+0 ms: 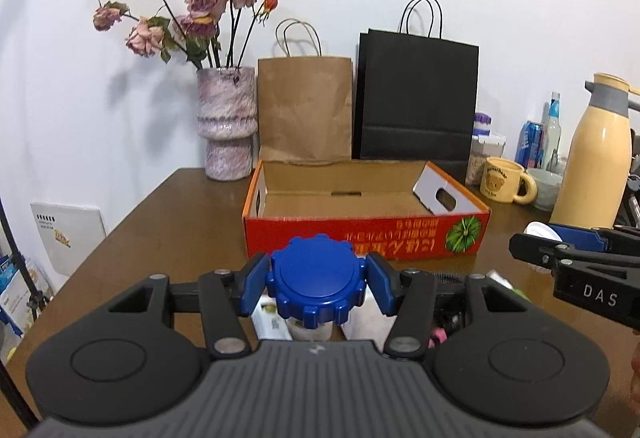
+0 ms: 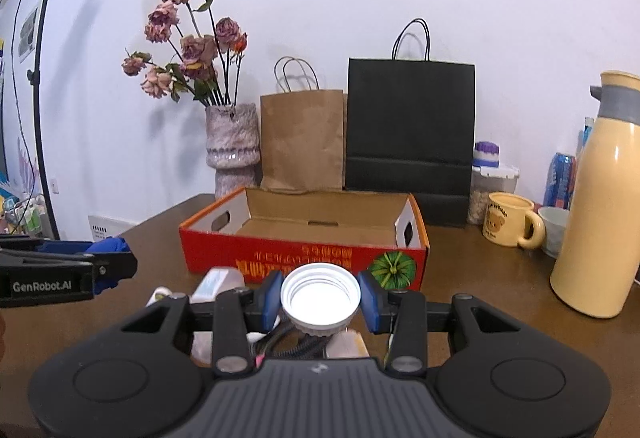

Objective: Organize rigid objects
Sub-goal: 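Carry the blue cap in the left tool while the right tool carries the white cap into the red box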

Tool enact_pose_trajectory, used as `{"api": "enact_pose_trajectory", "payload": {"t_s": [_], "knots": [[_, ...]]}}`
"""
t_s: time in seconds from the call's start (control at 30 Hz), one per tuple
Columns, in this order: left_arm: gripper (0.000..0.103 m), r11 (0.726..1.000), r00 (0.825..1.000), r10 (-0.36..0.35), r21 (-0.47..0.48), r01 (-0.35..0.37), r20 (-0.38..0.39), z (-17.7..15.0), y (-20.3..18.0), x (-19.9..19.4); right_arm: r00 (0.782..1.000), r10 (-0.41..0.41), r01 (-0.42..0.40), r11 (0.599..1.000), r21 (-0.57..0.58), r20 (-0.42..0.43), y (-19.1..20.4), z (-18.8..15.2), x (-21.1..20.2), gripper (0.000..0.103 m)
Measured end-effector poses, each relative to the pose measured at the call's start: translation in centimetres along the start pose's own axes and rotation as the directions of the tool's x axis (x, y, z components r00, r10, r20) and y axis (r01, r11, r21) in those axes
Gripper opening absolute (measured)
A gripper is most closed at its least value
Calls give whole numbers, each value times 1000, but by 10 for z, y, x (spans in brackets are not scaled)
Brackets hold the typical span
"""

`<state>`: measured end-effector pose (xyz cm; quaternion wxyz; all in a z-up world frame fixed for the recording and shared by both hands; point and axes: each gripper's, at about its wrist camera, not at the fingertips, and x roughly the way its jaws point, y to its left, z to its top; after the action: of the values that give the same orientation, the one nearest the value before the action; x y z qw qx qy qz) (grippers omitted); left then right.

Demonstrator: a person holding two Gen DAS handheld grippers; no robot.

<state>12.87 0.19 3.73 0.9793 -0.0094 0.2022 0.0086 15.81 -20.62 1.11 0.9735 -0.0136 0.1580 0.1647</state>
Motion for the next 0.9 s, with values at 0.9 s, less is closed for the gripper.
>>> {"api": "enact_pose_trajectory", "payload": {"t_s": [0.9], "knots": [[55, 997, 998, 6, -83, -1, 55, 69, 7, 87, 998, 15, -17, 999, 28, 56, -16, 74, 92, 40]]}}
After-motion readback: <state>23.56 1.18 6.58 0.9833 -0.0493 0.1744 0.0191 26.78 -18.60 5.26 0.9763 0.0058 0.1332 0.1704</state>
